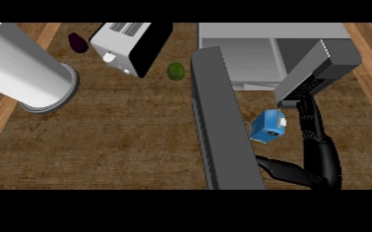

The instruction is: Pick up the milk, place it into the microwave and close the microwave

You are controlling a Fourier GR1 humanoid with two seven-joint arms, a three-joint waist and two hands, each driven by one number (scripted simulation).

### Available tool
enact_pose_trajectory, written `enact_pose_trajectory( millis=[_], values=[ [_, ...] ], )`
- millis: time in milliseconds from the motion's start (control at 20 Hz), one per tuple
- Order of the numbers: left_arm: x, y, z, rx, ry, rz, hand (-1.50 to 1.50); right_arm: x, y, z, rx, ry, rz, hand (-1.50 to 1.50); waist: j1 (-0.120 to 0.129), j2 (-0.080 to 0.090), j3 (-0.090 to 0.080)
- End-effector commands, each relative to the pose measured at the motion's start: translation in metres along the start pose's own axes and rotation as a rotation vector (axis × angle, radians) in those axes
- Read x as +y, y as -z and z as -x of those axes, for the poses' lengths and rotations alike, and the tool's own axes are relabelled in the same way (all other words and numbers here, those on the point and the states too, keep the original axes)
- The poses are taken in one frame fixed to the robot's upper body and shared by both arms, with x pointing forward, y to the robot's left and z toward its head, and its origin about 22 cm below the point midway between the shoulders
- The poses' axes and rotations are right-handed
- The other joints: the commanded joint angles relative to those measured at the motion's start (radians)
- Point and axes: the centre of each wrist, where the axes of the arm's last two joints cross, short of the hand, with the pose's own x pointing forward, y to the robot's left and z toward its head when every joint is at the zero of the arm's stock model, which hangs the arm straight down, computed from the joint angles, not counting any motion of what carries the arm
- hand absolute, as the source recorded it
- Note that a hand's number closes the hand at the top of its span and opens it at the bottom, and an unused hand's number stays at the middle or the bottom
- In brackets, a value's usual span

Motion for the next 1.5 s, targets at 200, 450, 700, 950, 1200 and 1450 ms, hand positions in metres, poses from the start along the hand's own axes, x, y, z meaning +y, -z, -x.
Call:
enact_pose_trajectory(
  millis=[200,450,700,950,1200,1450],
  values=[
    [0.008,-0.017,-0.004,0.000,0.014,0.004,-1.50,-0.008,0.020,0.042,0.034,-0.012,-0.005,-1.50,0.006,0.001,0.000],
    [0.014,-0.021,0.016,-0.001,-0.024,0.012,-1.50,-0.009,-0.003,0.069,0.045,0.029,-0.030,-1.50,0.003,0.001,0.000],
    [-0.002,-0.021,-0.021,0.002,-0.012,0.014,-1.50,-0.028,0.010,0.098,0.034,0.001,-0.021,-1.50,0.006,0.001,0.001],
    [0.012,-0.014,-0.004,0.002,0.006,0.007,-1.50,-0.017,0.014,0.118,0.060,-0.031,-0.029,-1.50,0.003,0.001,0.001],
    [0.012,0.004,-0.006,-0.012,-0.007,0.008,-1.50,-0.015,0.018,0.131,0.037,-0.056,-0.031,-1.50,0.002,0.002,0.001],
    [0.022,-0.014,-0.017,-0.012,-0.012,-0.005,-1.50,-0.014,0.013,0.154,0.026,-0.025,-0.059,1.50,0.007,0.003,0.001]
  ],
)
